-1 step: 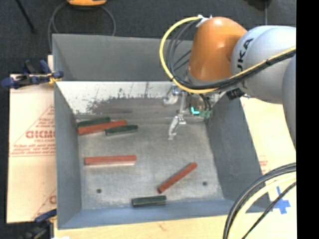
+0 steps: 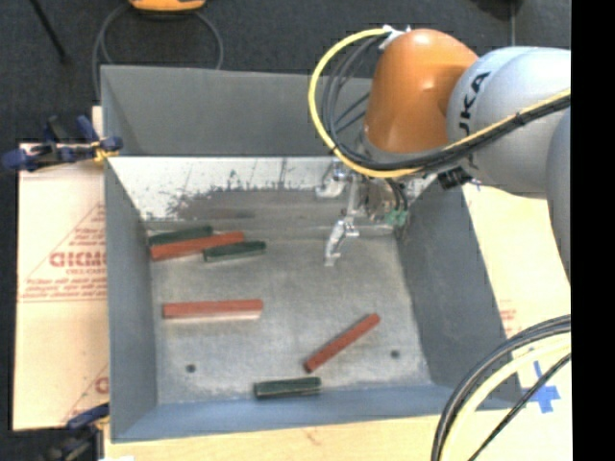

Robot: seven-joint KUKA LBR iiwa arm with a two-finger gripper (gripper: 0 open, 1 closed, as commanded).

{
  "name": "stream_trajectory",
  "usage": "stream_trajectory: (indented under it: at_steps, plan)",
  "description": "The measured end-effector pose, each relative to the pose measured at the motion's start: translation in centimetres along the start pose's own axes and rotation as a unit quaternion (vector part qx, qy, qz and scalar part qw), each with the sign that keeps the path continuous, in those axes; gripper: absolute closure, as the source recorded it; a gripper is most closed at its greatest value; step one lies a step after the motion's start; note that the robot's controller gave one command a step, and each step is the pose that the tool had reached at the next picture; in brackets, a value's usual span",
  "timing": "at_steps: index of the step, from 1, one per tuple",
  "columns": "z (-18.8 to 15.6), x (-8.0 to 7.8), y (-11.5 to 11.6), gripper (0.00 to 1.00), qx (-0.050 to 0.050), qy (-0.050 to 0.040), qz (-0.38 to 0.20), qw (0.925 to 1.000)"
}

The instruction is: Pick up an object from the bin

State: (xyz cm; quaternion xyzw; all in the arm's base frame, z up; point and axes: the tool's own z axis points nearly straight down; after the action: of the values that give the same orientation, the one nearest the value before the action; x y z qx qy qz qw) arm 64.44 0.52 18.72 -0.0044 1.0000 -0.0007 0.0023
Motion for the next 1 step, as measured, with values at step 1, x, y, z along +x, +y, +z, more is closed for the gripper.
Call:
stream_trajectory:
  at_steps: [1]
  plan:
    - [4.79, 1.99, 3.11, 0.00, 0.000, -0.0031, -0.004, 1.0000]
